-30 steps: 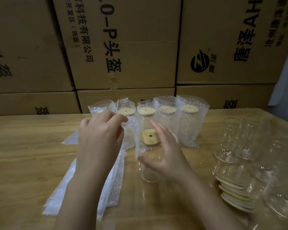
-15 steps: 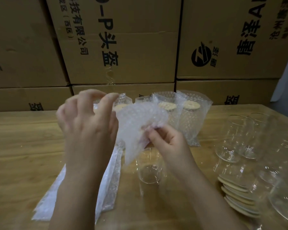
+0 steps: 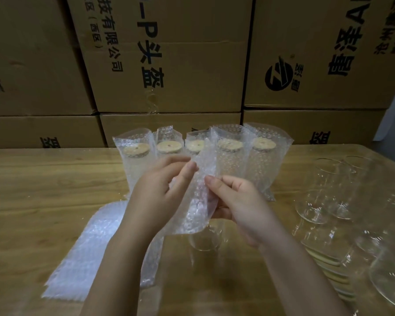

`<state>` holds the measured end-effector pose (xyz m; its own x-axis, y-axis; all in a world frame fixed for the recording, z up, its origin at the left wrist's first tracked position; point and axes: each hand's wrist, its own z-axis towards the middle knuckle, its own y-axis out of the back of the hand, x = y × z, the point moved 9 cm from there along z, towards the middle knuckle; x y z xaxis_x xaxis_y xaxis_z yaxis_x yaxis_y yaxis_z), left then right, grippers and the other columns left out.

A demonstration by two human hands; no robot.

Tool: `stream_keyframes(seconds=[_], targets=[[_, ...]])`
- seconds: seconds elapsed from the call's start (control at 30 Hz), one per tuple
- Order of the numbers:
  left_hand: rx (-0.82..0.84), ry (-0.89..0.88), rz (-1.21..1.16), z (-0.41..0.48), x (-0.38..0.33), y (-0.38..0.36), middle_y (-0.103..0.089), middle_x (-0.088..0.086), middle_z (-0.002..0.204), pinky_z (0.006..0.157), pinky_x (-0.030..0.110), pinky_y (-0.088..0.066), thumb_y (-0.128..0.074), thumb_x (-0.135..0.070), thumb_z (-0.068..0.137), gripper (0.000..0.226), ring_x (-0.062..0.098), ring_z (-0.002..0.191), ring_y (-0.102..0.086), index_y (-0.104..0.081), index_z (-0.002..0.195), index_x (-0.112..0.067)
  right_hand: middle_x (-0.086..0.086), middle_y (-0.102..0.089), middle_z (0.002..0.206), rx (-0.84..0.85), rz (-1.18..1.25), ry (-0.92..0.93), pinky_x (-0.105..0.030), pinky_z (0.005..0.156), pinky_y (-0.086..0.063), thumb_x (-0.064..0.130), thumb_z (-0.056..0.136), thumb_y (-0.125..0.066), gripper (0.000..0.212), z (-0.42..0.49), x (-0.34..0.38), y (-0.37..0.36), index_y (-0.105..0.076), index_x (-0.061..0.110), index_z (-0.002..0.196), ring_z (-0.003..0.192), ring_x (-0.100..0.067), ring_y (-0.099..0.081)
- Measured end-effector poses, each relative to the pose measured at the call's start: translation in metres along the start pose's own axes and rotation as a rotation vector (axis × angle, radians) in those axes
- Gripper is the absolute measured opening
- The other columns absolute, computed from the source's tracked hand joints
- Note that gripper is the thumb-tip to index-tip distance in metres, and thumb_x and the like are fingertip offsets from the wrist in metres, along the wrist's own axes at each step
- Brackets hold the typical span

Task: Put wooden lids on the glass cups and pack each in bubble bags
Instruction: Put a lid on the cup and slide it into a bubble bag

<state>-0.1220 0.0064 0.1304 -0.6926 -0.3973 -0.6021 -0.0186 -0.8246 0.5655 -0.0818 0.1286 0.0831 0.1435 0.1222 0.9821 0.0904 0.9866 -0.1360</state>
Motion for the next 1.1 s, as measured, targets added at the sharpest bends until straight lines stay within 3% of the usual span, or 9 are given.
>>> stream_keyframes(seconds=[0.07,0.13,0.27,0.43,0.57,0.67,0.87,1.0,1.1], targets=[[0.038,-0.019,-0.053,-0.001,-0.007,0.0,-0.063,-0.022,0.099,0.069,0.009,-0.043,-0.044,-0.065,0.084,0.039,-0.003,0.093,-0.058,-0.069,0.093,-0.037,-0.003,-0.065,0.059,-0.022,-0.012,0.005,-0.022,0.052,-0.052,0.024,0.092,-0.06,0.026,0.0,-0.001,0.001,-0.064,0.012,0.07,0.052,-0.012,-0.063],[0.198,0.0,-0.06,-0.005,-0.01,-0.009,-0.062,-0.024,0.099,0.065,0.01,-0.044,-0.05,-0.07,0.075,0.036,-0.001,0.087,-0.06,-0.065,0.094,-0.044,-0.001,-0.063,0.055,-0.042,-0.056,0.012,-0.021,0.05,-0.049,0.025,0.09,-0.063,0.024,0.001,-0.002,0.002,-0.062,0.014,0.068,0.047,-0.008,-0.059],[0.337,0.0,0.142,-0.012,-0.013,-0.016,-0.053,-0.031,0.102,0.064,0.021,-0.052,-0.051,-0.072,0.064,0.034,-0.003,0.084,-0.06,-0.057,0.09,-0.052,-0.003,-0.062,0.055,-0.069,-0.145,0.021,-0.02,0.052,-0.05,0.029,0.088,-0.066,0.023,0.001,-0.003,0.003,-0.065,0.012,0.072,0.05,-0.009,-0.06],[0.213,0.04,0.233,-0.011,-0.017,0.002,-0.061,-0.023,0.083,0.064,0.039,-0.054,-0.051,-0.053,0.07,0.027,0.0,0.071,-0.061,-0.062,0.091,-0.042,0.003,-0.066,0.061,-0.004,-0.241,0.081,-0.022,0.064,-0.056,0.024,0.094,-0.059,0.02,-0.001,0.003,-0.006,-0.069,0.013,0.081,0.059,-0.007,-0.062],[0.046,0.094,0.44,-0.009,-0.019,0.022,-0.062,-0.02,0.075,0.058,0.03,-0.051,-0.058,-0.04,0.083,0.008,-0.002,0.069,-0.059,-0.063,0.082,-0.035,0.004,-0.071,0.069,0.02,-0.315,0.098,-0.016,0.062,-0.05,0.019,0.094,-0.059,0.015,-0.003,0.004,-0.013,-0.067,0.018,0.081,0.06,-0.003,-0.061],[-0.085,0.161,0.524,-0.01,-0.016,0.041,-0.06,-0.019,0.071,0.051,0.023,-0.042,-0.053,-0.04,0.089,0.019,0.0,0.065,-0.057,-0.067,0.079,-0.031,0.006,-0.067,0.061,-0.042,-0.359,0.116,-0.016,0.059,-0.047,0.022,0.092,-0.062,0.02,-0.003,0.005,-0.01,-0.063,0.02,0.072,0.055,-0.002,-0.06],[-0.104,0.211,0.578,-0.017,-0.012,0.064,-0.056,-0.022,0.067,0.047,0.021,-0.036,-0.056,-0.037,0.092,0.015,-0.001,0.062,-0.053,-0.069,0.085,-0.033,0.008,-0.056,0.047,-0.197,-0.551,0.093,-0.014,0.05,-0.04,0.037,0.09,-0.061,0.042,-0.006,0.008,0.007,-0.05,0.026,0.051,0.043,-0.001,-0.048],[-0.182,0.241,0.568,-0.023,-0.012,0.08,-0.056,-0.02,0.063,0.048,0.021,-0.033,-0.062,-0.032,0.09,0.011,0.002,0.059,-0.052,-0.067,0.08,-0.032,0.009,-0.05,0.043,-0.256,-0.589,0.104,-0.009,0.042,-0.034,0.032,0.09,-0.061,0.042,-0.007,0.012,0.013,-0.045,0.021,0.052,0.039,0.0,-0.043],[-0.209,0.248,0.537,-0.025,-0.011,0.087,-0.056,-0.02,0.062,0.048,0.021,-0.03,-0.064,-0.03,0.088,0.01,0.003,0.059,-0.052,-0.068,0.079,-0.031,0.005,-0.049,0.048,-0.277,-0.657,0.108,-0.018,0.046,-0.035,0.034,0.089,-0.06,0.04,-0.009,0.015,0.016,-0.044,0.018,0.055,0.043,-0.005,-0.041]])
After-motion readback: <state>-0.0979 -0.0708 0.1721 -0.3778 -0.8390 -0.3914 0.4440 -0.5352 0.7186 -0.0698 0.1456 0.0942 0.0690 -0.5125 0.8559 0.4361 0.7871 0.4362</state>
